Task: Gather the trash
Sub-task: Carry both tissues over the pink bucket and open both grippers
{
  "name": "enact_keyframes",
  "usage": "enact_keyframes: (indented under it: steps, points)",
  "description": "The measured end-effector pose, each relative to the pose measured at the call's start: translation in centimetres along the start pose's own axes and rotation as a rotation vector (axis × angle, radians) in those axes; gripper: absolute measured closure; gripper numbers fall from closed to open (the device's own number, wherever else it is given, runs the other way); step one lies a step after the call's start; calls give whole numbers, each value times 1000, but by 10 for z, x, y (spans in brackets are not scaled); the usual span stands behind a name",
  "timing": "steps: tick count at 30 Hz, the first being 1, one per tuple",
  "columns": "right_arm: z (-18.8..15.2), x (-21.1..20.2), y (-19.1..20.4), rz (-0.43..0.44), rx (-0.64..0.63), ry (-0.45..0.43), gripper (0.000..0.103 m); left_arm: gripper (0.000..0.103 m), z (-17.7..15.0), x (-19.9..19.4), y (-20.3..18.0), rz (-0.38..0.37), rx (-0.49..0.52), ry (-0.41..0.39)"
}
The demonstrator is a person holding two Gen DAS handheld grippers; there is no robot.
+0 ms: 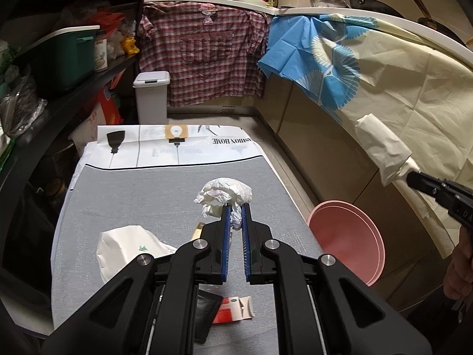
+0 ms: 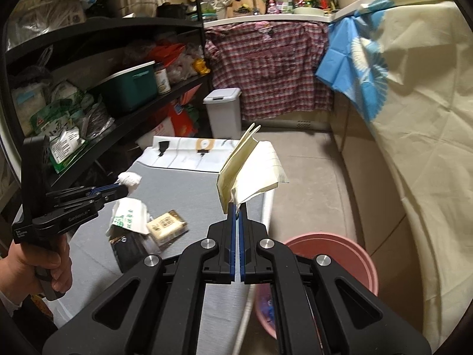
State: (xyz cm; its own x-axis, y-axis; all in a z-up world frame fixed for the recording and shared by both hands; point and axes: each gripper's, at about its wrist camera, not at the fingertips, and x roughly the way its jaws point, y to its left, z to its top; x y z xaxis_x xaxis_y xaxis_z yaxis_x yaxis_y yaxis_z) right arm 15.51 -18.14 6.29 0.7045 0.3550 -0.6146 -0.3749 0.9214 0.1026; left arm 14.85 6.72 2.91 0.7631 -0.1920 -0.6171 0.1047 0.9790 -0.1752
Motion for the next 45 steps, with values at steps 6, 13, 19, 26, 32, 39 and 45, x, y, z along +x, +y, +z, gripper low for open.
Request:
enact_keyframes:
  steps: [6, 13, 19, 26, 32, 39, 45]
  points:
    - [-7, -10, -32, -61, 37, -13, 101, 96, 2, 5, -12, -18, 11, 2]
    - [-26, -7, -58, -116, 89, -1, 101, 96, 4, 15, -33, -37, 26, 9]
    - [-33, -7, -79, -149, 127, 8, 101, 96, 6, 25, -53, -55, 37, 15]
    - [-42, -7, -92, -207, 131, 19, 101, 96, 5, 38, -77, -77, 66, 26]
    - [-47, -7, -107, -243, 156, 34, 101, 96, 4, 48, -96, -101, 85, 36]
    - [-52, -4, -118, -260, 179, 57, 101, 96, 1, 57, -120, -145, 117, 41]
    - [-55, 0, -120, -259, 183, 82, 101, 96, -10, 68, -137, -179, 158, 67]
